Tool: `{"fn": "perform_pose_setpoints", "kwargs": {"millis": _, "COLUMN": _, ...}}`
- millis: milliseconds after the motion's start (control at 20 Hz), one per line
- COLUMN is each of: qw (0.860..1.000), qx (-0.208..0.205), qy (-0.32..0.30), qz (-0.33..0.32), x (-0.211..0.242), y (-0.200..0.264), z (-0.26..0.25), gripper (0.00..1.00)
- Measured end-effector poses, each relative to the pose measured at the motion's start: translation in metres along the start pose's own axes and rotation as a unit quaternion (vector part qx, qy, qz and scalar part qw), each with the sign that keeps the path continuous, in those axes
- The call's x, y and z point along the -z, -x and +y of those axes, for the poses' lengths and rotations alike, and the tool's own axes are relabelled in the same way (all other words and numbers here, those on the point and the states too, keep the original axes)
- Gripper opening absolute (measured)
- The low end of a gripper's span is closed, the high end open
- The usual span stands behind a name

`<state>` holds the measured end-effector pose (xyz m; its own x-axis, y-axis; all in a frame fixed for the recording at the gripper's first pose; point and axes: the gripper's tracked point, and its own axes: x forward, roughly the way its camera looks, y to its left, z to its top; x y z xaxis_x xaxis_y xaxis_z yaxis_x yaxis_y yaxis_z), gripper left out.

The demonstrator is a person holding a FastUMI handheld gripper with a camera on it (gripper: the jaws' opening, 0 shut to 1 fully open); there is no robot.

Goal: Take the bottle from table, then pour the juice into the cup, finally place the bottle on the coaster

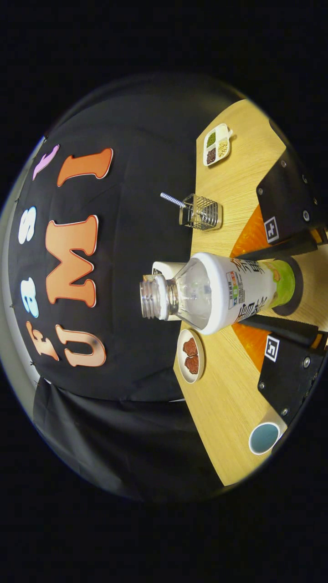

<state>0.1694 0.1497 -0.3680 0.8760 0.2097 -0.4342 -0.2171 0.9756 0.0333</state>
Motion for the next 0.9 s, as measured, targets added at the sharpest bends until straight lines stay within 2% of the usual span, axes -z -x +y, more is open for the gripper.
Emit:
{"fn": "perform_pose_setpoints", "kwargs": {"millis": 500, "qw": 1.000, "qx": -0.009, "qy": -0.006, "qz": 0.001, "x": 0.006, "y": -0.002, "z": 0.005, "gripper": 0.60}}
{"fn": "perform_pose_setpoints", "kwargs": {"millis": 700, "qw": 1.000, "qx": -0.014, "qy": 0.001, "qz": 0.001, "x": 0.001, "y": 0.011, "z": 0.006, "gripper": 0.69}}
{"fn": "perform_pose_setpoints", "kwargs": {"millis": 850, "qw": 1.000, "qx": -0.024, "qy": 0.000, "qz": -0.013, "x": -0.013, "y": 0.025, "z": 0.010, "gripper": 0.82}}
{"fn": "perform_pose_setpoints", "kwargs": {"millis": 900, "qw": 1.000, "qx": -0.026, "qy": 0.000, "qz": -0.017, "x": -0.019, "y": 0.032, "z": 0.010, "gripper": 0.84}}
